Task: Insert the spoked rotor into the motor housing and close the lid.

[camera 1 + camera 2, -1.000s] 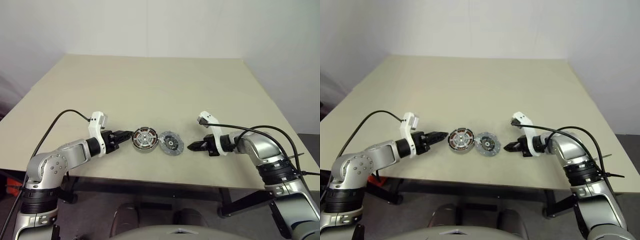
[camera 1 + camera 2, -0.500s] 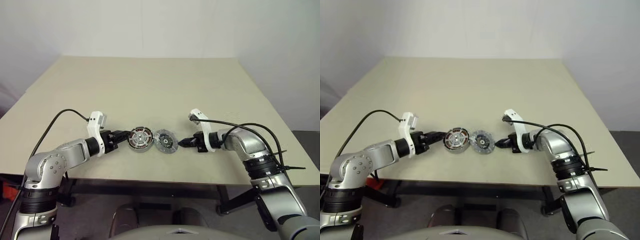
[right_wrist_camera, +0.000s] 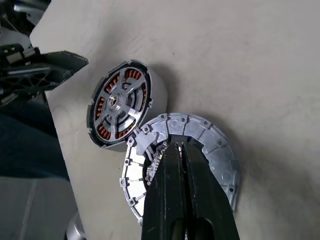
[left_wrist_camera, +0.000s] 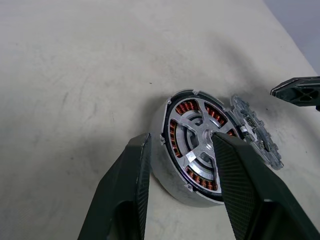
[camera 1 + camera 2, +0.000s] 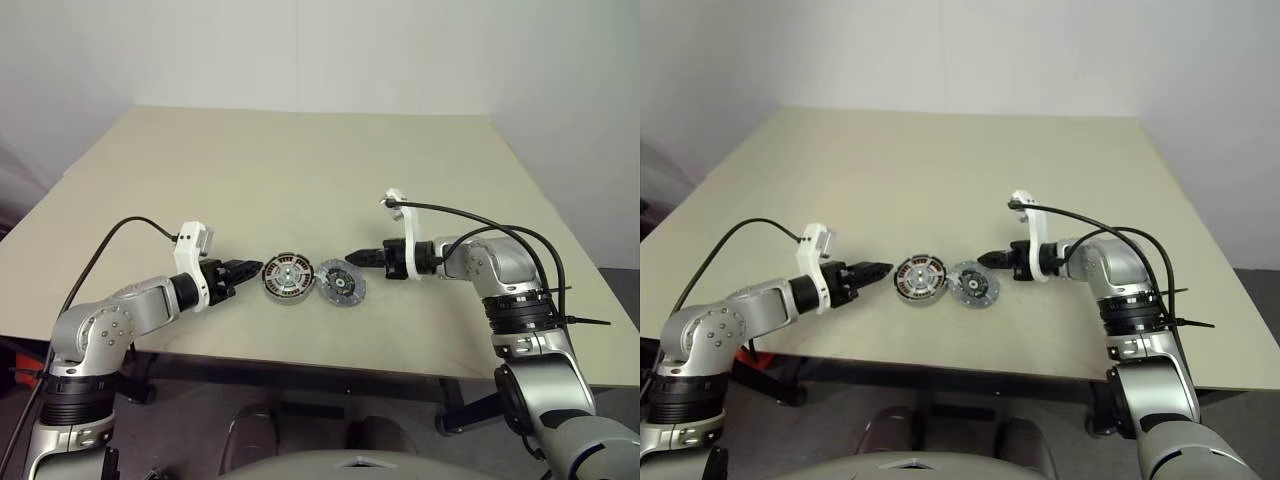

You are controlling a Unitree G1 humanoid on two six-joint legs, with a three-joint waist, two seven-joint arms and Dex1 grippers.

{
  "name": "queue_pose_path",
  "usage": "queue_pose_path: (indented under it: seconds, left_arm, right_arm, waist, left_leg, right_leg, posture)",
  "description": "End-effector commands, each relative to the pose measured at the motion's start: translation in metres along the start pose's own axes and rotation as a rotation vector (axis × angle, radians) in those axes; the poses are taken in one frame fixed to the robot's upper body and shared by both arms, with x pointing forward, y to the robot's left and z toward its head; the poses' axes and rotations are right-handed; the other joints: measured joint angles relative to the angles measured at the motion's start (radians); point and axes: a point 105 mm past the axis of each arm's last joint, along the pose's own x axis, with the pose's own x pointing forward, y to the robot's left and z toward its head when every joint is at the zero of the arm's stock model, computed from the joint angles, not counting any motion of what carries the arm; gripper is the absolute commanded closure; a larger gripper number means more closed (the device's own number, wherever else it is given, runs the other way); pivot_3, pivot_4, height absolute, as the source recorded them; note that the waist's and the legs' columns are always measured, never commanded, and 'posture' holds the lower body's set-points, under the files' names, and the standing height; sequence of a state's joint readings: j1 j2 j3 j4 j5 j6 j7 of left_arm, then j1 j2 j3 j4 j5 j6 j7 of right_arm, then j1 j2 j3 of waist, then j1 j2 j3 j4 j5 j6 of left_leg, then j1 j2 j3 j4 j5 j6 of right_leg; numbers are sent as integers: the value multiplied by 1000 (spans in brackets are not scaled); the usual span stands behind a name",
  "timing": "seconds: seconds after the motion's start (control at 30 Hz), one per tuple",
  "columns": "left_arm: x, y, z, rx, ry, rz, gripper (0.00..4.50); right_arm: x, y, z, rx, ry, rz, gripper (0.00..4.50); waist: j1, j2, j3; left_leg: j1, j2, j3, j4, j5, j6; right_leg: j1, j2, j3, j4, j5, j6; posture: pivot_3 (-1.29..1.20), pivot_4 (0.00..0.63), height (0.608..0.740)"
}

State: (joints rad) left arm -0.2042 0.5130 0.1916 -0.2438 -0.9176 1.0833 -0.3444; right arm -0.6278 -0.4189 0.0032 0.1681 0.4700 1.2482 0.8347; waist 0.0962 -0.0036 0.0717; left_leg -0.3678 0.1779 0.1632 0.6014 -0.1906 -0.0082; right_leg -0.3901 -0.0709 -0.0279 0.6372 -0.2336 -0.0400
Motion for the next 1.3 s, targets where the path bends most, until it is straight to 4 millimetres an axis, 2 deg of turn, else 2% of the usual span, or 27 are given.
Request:
queue_pose_path:
  seconds: [0.03, 0.2, 0.3, 0.43, 0.57, 0.93, 1.1, 1.3]
  left_arm:
    - [-1, -5, 10, 26, -23, -20, 2454]
    - [-1, -5, 8, 23, -18, -21, 2454]
    - [0, -5, 7, 22, -15, -23, 2454]
    - [0, -4, 7, 22, -12, -23, 2454]
    - [-1, -3, 7, 21, -10, -17, 2454]
    - [-6, 2, 10, 27, -23, 12, 2454]
    - [-9, 4, 11, 28, -30, 22, 2454]
    - [-9, 4, 12, 29, -34, 27, 2454]
  right_arm:
    - [-14, 9, 5, 60, -21, 50, 4470]
    - [-33, 10, -15, -27, 36, 56, 4470]
    - [-40, 15, -33, -59, 100, 90, 4470]
    - [-38, 16, -59, -52, 180, 104, 4470]
    - [-30, 10, -69, -30, 196, 91, 4470]
    - [-2, 4, -60, -32, 161, 89, 4470]
    - [3, 1, -56, -35, 147, 81, 4470]
    - [6, 1, -39, -46, 86, 83, 4470]
  waist:
    - [1, 0, 0]
    - [8, 0, 0]
    - [9, 0, 0]
    - [3, 0, 0]
    - [3, 0, 0]
    - [-1, 0, 0]
    - [-2, 0, 0]
    - [-3, -1, 0]
  left_leg:
    - [0, 0, 0, 0, 0, 0]
    - [0, 0, 0, -1, 0, 0]
    - [1, 0, 0, -1, 0, 0]
    - [2, 0, 0, -1, 0, 0]
    - [3, 0, 0, -1, 0, 0]
    - [3, 0, 0, -1, 1, -1]
    - [6, 0, 0, -1, 1, -1]
    - [9, 1, 0, -1, 0, 0]
  right_leg:
    - [0, 0, 0, 0, 0, 0]
    - [1, 0, 0, -1, -2, 4]
    - [1, 0, 0, -1, -3, 5]
    - [1, 0, 0, -1, -4, 6]
    - [2, 0, 0, -1, -4, 7]
    - [2, 0, 0, -1, -3, 6]
    - [4, 0, 0, -1, -4, 6]
    - [6, 0, 0, -1, -4, 7]
  posture:
    - [0, 0, 740]
    - [0, 0, 740]
    - [0, 0, 740]
    - [0, 0, 740]
    - [0, 0, 740]
    - [0, 0, 740]
    - [0, 0, 740]
    - [0, 0, 740]
